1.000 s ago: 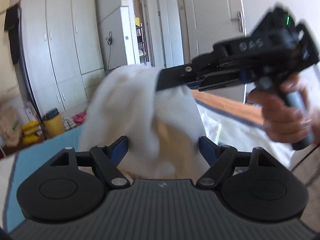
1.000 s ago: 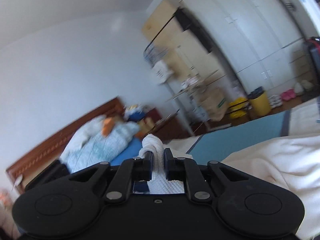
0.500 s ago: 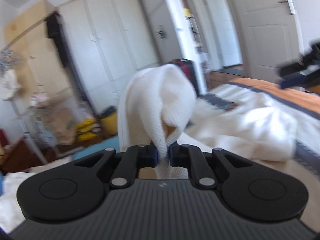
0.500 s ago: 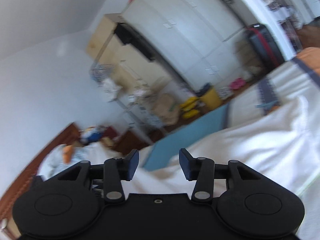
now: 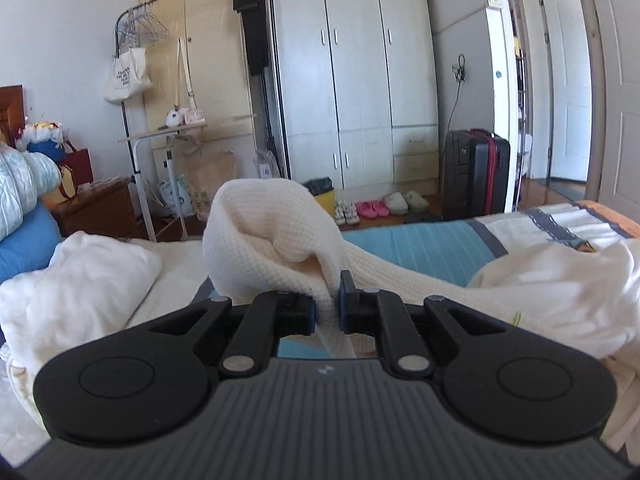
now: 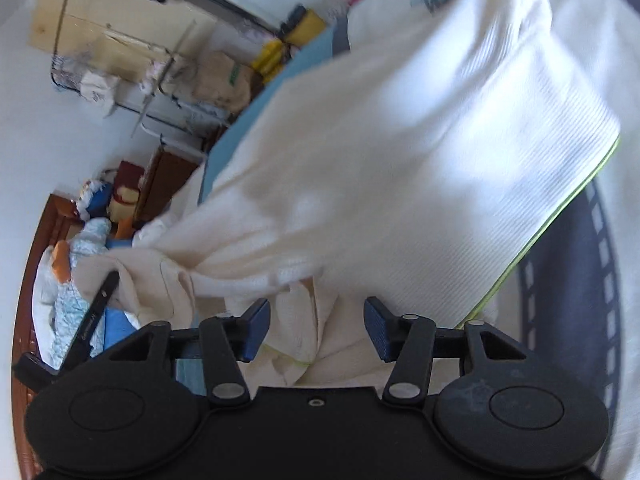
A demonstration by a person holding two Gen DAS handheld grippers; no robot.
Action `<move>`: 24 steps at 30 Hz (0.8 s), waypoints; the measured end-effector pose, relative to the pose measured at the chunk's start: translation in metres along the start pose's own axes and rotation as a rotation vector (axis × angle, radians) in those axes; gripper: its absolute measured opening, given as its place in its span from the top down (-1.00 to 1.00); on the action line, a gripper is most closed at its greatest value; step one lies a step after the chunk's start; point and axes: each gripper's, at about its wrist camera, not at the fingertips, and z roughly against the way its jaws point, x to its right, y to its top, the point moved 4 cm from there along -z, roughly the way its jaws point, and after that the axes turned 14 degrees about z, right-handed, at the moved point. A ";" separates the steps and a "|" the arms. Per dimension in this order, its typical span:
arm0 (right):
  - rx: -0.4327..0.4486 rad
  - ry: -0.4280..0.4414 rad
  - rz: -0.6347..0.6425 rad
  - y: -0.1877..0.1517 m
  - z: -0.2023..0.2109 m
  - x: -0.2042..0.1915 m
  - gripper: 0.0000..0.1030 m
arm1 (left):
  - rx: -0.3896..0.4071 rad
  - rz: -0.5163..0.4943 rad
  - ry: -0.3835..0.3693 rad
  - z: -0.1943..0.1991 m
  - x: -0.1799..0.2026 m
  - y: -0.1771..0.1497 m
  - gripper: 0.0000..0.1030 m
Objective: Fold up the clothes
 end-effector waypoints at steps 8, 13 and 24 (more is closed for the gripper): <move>0.021 0.138 -0.165 -0.015 -0.016 0.007 -0.31 | -0.093 0.050 0.050 -0.016 -0.004 -0.021 0.80; 0.078 0.107 -0.244 -0.010 -0.029 0.015 -0.33 | -0.171 0.080 0.096 -0.036 -0.011 -0.043 0.80; 0.370 -0.078 -0.363 -0.018 0.004 0.025 0.76 | -0.371 0.146 0.123 -0.054 -0.021 -0.076 0.74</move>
